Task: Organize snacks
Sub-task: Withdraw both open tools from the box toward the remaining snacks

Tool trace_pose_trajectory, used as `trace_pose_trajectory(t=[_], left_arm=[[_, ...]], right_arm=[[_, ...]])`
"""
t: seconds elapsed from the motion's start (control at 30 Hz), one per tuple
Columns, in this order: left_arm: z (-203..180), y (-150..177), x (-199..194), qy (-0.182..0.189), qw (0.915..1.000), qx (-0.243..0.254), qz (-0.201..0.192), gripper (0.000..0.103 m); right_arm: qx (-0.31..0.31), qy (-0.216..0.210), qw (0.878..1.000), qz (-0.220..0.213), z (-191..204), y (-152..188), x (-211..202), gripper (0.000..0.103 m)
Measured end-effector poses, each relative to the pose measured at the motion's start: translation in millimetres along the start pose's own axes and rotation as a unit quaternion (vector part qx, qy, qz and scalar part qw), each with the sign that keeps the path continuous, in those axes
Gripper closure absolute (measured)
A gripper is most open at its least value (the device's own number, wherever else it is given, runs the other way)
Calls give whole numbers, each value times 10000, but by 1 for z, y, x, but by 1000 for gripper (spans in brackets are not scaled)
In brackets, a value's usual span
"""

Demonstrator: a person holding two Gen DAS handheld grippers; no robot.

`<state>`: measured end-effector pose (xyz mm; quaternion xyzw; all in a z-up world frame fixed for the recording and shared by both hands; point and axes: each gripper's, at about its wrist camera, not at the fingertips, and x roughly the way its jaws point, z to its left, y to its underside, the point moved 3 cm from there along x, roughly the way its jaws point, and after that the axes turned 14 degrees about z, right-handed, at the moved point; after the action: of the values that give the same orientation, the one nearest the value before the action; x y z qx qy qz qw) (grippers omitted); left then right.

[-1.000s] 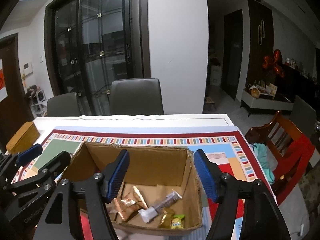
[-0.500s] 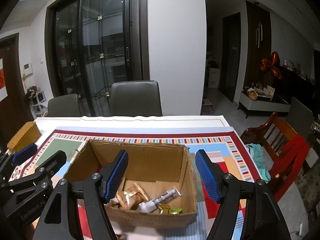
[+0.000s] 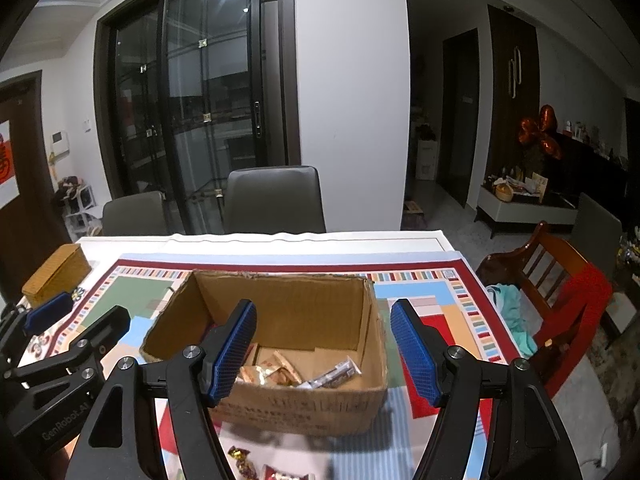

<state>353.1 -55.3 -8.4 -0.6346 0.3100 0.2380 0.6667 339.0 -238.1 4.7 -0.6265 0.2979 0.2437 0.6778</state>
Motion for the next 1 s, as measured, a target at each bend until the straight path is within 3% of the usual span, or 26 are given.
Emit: trace_pose_trajectory(t=[0.57,1.0], left_arm=[[4,31,-16,15,10000,18,27,25],[3,57,-22,40,9998,117,143,25]], right_arm=[[-9,13,10000,-10,0,10,-7,33],[-37,27,9999,122,5,49,-21,33]])
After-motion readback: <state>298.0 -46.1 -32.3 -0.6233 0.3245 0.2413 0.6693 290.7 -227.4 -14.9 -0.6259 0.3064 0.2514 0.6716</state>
